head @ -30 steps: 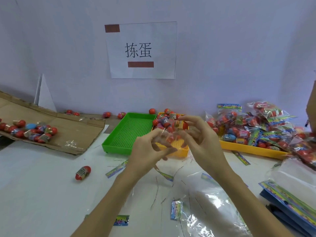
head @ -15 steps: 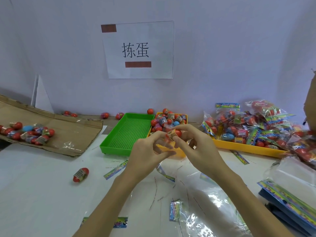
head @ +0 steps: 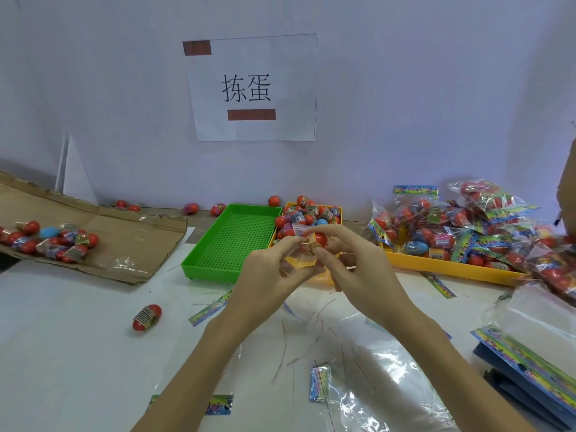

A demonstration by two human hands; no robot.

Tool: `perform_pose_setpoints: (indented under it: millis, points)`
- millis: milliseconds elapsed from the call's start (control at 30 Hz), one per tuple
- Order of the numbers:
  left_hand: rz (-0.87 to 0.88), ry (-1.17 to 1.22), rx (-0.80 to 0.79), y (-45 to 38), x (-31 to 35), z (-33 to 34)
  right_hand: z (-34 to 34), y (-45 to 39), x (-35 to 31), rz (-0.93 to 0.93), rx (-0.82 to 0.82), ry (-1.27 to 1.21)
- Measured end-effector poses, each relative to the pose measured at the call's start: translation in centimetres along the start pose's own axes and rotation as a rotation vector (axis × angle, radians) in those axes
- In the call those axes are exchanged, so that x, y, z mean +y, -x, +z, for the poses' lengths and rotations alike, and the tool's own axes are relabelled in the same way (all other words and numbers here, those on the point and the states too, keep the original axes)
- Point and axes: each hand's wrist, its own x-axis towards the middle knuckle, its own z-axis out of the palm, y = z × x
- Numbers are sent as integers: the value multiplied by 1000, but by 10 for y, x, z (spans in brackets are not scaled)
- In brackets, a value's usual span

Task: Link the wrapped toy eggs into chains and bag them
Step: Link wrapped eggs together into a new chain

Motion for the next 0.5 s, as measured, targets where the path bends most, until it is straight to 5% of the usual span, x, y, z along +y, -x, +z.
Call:
perform_pose_setpoints:
  millis: [300,500]
  points:
    - [-5,80,-9,1,3,0,-9,-1,0,52,-25,-117]
    - [-9,0,-6,1,0,2,-17,-1,-2,28,-184,-35]
